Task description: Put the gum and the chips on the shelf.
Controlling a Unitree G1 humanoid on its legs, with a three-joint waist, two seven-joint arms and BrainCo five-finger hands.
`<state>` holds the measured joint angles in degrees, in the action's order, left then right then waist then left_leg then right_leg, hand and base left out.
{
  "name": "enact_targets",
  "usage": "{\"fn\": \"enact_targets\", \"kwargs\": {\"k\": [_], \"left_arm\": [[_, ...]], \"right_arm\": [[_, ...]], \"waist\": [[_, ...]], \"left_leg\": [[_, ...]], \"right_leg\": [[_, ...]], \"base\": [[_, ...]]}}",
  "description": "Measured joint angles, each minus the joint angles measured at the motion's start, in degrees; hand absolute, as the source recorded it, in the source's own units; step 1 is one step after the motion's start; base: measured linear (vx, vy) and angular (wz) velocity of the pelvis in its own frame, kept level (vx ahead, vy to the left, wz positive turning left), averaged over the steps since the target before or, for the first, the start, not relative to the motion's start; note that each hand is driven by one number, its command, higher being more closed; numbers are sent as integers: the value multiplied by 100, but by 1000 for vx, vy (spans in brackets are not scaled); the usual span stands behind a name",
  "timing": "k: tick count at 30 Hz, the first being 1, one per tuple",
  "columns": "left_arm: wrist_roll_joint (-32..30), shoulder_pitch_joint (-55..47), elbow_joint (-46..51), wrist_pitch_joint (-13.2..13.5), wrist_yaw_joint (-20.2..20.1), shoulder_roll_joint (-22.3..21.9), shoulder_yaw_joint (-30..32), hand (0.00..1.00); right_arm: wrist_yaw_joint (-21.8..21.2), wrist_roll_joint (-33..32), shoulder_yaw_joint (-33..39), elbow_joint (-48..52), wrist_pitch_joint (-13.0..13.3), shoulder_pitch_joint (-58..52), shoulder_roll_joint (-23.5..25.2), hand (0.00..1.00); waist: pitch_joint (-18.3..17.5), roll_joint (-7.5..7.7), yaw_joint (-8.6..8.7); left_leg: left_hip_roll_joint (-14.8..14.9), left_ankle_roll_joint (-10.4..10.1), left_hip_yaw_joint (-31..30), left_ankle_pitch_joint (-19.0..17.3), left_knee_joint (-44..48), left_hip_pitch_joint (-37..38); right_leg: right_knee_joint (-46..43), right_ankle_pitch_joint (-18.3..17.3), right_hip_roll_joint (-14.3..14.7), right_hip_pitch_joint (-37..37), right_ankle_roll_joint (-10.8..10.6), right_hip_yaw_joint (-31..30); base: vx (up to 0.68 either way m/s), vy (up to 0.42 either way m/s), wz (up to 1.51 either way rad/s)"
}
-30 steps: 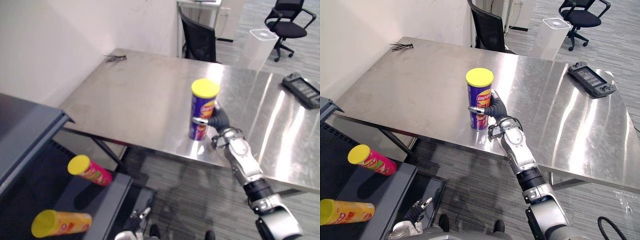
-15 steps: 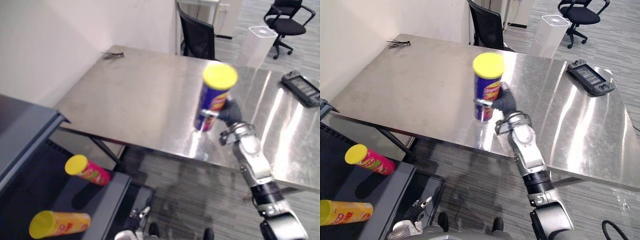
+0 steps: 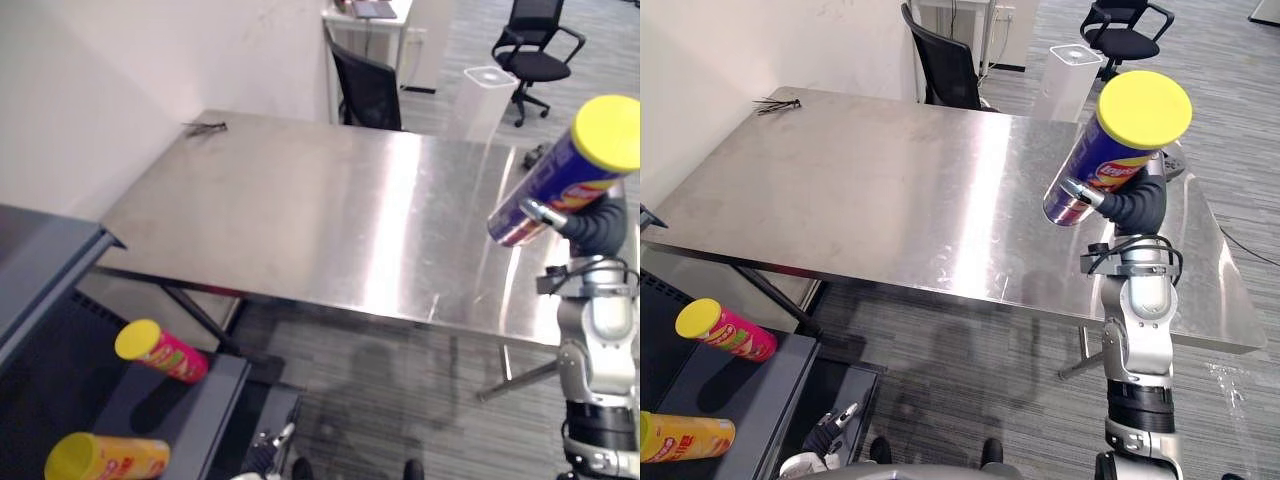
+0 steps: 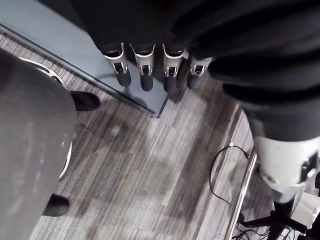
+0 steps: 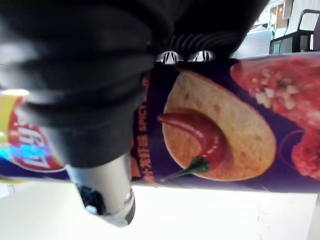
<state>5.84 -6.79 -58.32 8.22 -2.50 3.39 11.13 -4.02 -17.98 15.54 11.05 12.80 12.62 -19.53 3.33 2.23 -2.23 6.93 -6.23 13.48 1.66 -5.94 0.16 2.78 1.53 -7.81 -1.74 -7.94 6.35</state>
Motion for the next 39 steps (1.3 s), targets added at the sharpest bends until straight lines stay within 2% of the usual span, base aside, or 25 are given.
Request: {"fn": "enact_targets", "kwargs": {"k": [11,16,20,21,22,23,24,25,26,27,28,29,31,33,34,36,38,39], "left_arm": [[7,-128,14,-1,-9,-14,45,0],[80,-165,15,-8,-33,-54,258,0],[314,-146,189,-9,-58,-53,272,0],[319,-144,288,-6,-59,-49,270,0],[310,-147,372,-9,-60,-64,275,0],[307,-119,352,-15,-55,-66,262,0],[320,-50,301,-26,-50,-12,290,0],[378,10,298,-25,-49,-8,343,0],[432,-23,275,-49,-50,-5,388,0],[430,-65,228,-76,-49,-3,390,0],[430,-125,176,-115,-46,-2,392,0],[428,-195,157,-129,-42,4,407,0],[415,-217,46,-151,-51,2,482,0],[412,-200,-38,-198,-60,0,507,0],[407,-207,-36,-212,-72,9,520,0],[406,-263,-37,-217,-71,23,614,0],[403,-330,-61,-224,-71,27,736,0],[394,-366,-119,-242,-62,68,791,0]], "right_arm": [[104,-9,883,55,5,-818,7,100],[113,-34,897,57,7,-890,47,100],[153,-263,663,209,130,-745,161,100],[182,-284,571,204,129,-588,172,100],[190,-284,533,206,128,-520,173,100],[216,-277,514,211,130,-440,191,100],[246,-272,584,206,135,-419,195,100],[278,-270,660,177,134,-333,208,100],[387,-262,648,159,124,-209,242,100],[405,-263,639,163,128,-185,264,100],[425,-263,637,164,139,-190,274,100],[455,-262,644,165,142,-248,294,100],[501,-231,685,166,140,-275,387,100],[552,-230,716,170,139,-286,494,100],[601,-225,749,165,121,-294,526,100],[600,-218,738,178,111,-297,572,100],[599,-213,737,177,111,-278,623,100],[599,-208,714,167,70,-279,743,100]], "waist": [[-176,-39,66],[-148,-12,62],[8,-31,34],[138,-99,-13],[191,-173,-43],[260,-258,-94],[341,-160,-91],[425,-139,-109],[433,-212,-127],[421,-270,-123],[425,-352,-115],[428,-393,-50],[416,-406,36],[380,-458,55],[343,-485,40],[210,-434,53],[128,-458,39],[126,-390,24]], "left_leg": [[39,-7,-52,87,2,36],[60,-25,-211,161,41,-15],[105,-144,-975,395,261,-758],[142,-209,-1183,448,342,-994],[183,-176,-1276,430,301,-1090],[292,166,-1026,168,298,-1244],[344,741,-453,-219,504,-1353],[430,813,138,-218,1174,-1577],[599,858,811,-237,2333,-1702],[692,863,1053,-272,2824,-1652],[809,848,1320,-511,3323,-1495],[882,847,1586,-835,3692,-1291],[988,775,1855,-1077,3963,-1017],[1081,638,2133,-1236,3795,-789],[969,622,2374,-1231,3511,-871],[600,600,2358,-1185,2767,-898],[329,616,2407,-1144,1962,-871],[211,661,2454,-1025,1727,-876]], "right_leg": [[-207,-61,28,-33,59,27],[-1017,-481,-32,-322,114,138],[-1706,-795,-96,-862,281,795],[-2024,-937,-117,-1015,394,1069],[-2139,-989,-110,-1037,445,1255],[-2124,-1042,-146,-940,500,1696],[-1988,-1101,-367,-832,603,2111],[-2087,-1148,-544,-782,670,2404],[-2274,-1216,-716,-731,685,2705],[-2332,-1251,-770,-669,685,2868],[-2370,-1291,-831,-538,695,3129],[-2374,-1301,-915,-393,704,3482],[-2377,-1302,-1040,-280,706,4002],[-2401,-1284,-1193,-152,672,4582],[-2379,-1244,-1247,-91,591,4866],[-2096,-1066,-1260,-75,460,5177],[-1829,-840,-1208,49,444,5687],[-1729,-679,-1251,138,443,5939]], "base": [[-10,-4,1],[-31,-15,16],[-110,-73,86],[-136,-117,111],[-181,-168,127],[-129,-154,159],[-156,-132,191],[-118,-99,188],[-97,-67,136],[-69,-98,123],[-86,-72,129],[-91,-42,132],[-113,34,151],[-154,132,163],[-138,160,137],[-129,158,136],[-94,187,130],[-64,152,105]]}}
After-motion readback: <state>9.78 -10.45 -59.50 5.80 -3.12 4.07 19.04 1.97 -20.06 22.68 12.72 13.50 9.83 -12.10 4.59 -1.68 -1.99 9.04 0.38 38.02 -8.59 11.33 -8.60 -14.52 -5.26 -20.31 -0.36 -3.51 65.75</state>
